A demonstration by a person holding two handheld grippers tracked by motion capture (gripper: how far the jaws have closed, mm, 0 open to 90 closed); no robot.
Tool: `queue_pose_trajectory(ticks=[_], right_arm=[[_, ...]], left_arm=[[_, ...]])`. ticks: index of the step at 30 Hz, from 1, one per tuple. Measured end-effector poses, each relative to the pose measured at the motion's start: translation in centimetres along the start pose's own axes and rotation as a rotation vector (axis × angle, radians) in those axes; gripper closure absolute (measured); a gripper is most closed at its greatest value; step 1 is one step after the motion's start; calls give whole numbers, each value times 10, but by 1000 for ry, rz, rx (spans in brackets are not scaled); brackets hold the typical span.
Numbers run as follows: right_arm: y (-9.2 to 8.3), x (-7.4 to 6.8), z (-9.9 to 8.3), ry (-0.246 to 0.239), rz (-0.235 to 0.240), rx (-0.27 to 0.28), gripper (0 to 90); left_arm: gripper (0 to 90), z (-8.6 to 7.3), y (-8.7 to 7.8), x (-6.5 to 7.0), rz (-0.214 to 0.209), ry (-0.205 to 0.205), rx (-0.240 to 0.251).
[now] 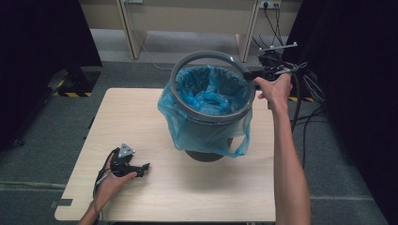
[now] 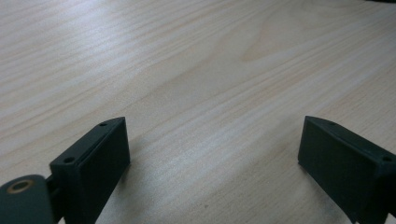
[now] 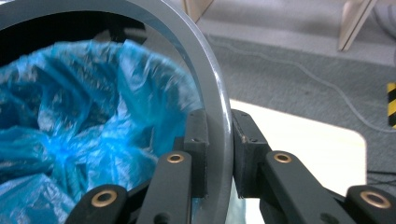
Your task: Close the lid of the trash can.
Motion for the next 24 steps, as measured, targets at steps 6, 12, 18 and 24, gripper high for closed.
queue_pose_trajectory(ticks=[6, 12, 18, 24], right_arm=[[14, -5, -6, -37, -41, -75, 781], [20, -7, -6, -101, -65, -100, 774], [23, -7, -8, -118, -79, -99, 771], [22, -7, -8, -100, -32, -76, 623]], left_arm=[[81, 0, 0, 0, 0, 0, 0], [81, 0, 0, 0, 0, 0, 0], [81, 0, -1, 0, -10, -6, 1], [121, 27, -26, -2, -87, -101, 122]])
Point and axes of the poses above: each handheld gripper's, and its own axes: y roughly forward along the jaws, z roughly out of its top, x roughly to its right, the point moved 8 cm from there along y, roughly forward along the jaws, and after that the axes turned 4 degrees about -x, right-handed, at the moved point
